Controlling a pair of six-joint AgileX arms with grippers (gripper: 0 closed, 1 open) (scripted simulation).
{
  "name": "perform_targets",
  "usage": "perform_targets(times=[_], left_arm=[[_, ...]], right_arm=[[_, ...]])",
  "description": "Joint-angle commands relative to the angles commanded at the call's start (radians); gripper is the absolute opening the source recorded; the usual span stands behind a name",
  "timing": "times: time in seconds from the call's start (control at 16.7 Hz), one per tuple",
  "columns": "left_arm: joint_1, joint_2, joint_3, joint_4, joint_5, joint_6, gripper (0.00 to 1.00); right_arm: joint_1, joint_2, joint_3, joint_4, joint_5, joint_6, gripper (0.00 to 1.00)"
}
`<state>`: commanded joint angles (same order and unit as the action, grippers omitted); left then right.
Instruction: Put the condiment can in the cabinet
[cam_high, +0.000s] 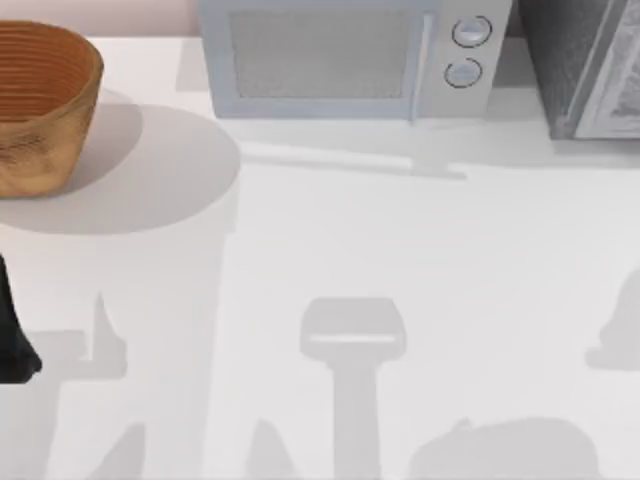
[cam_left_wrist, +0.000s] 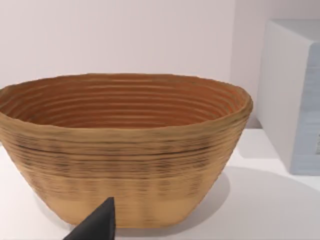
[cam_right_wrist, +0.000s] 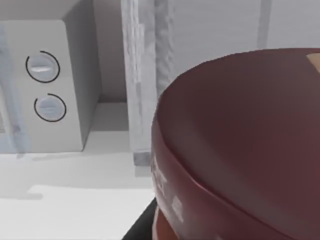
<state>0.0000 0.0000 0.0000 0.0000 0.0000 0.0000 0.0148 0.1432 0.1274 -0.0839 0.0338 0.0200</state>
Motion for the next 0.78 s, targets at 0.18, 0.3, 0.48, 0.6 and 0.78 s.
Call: perform_targets(times=[0.18, 0.3, 0.48, 0.6, 0.78], left_arm=[[0.0, 0.0, 0.0, 0.0, 0.0, 0.0, 1.0], [0.0, 0.0, 0.0, 0.0, 0.0, 0.0, 1.0], [0.0, 0.0, 0.0, 0.0, 0.0, 0.0, 1.0], [0.0, 0.0, 0.0, 0.0, 0.0, 0.0, 1.0], [0.0, 0.0, 0.0, 0.0, 0.0, 0.0, 1.0]], right_arm=[[0.021, 0.19, 0.191, -0.081, 0.027, 0.012, 0.0], [0.035, 0.339, 0.369, -0.129, 0.046, 0.014, 0.0], [0.055, 0.514, 0.672, -0.187, 0.072, 0.013, 0.0], [0.072, 0.604, 0.836, -0.221, 0.085, 0.01, 0.0], [0.1, 0.75, 1.053, -0.27, 0.104, 0.005, 0.0]])
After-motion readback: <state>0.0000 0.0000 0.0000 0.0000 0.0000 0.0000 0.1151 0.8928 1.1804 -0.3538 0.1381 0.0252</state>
